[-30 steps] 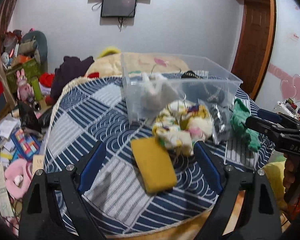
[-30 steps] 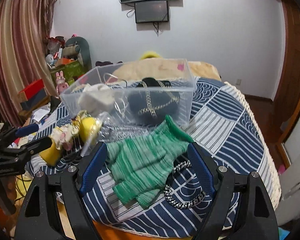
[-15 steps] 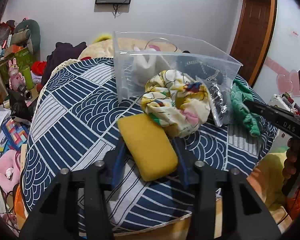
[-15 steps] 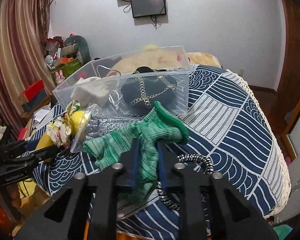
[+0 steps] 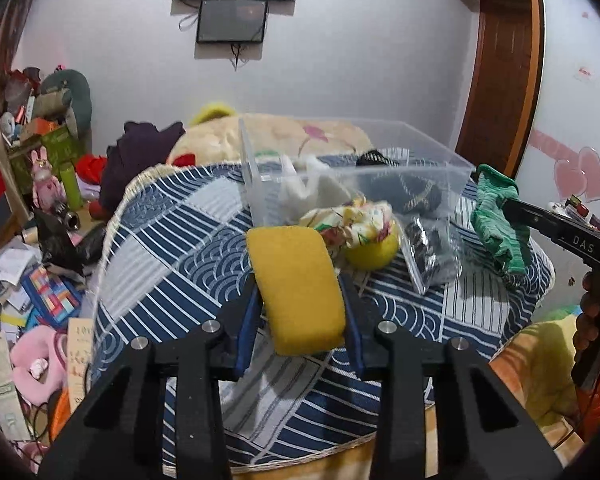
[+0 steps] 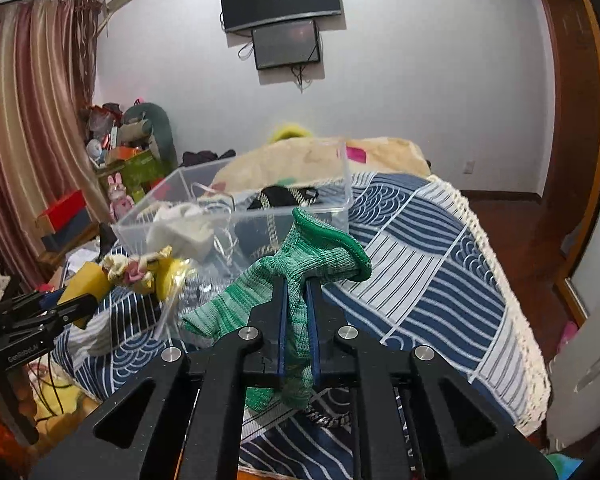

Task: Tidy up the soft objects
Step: 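Carry the green glove into the box with the right tool while the left drops the sponge in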

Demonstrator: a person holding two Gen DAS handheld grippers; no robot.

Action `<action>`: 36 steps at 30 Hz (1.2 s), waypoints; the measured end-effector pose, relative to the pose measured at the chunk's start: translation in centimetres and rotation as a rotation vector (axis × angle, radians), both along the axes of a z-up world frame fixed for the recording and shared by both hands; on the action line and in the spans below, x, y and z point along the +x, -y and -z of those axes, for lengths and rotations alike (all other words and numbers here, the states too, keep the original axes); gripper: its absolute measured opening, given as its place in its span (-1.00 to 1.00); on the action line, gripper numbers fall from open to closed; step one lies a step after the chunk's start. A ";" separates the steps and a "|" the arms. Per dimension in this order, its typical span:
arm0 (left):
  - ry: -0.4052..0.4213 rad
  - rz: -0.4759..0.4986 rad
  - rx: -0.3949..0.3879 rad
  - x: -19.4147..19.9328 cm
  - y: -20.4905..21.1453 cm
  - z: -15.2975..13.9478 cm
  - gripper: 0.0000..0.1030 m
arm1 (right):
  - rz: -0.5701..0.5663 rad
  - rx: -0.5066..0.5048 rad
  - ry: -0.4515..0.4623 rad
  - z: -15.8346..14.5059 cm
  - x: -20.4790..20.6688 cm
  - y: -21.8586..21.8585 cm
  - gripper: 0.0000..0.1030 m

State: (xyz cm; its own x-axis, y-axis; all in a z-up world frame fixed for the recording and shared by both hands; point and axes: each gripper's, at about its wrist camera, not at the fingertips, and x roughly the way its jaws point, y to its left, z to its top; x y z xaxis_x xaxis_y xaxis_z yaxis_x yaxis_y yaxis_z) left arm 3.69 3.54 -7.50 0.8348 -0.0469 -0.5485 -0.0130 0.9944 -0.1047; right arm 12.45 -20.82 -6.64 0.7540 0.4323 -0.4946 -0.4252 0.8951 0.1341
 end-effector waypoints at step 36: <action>0.019 0.014 0.052 11.5 -0.8 -3.6 -0.29 | -0.047 -0.074 0.151 -4.9 6.0 -8.5 -0.85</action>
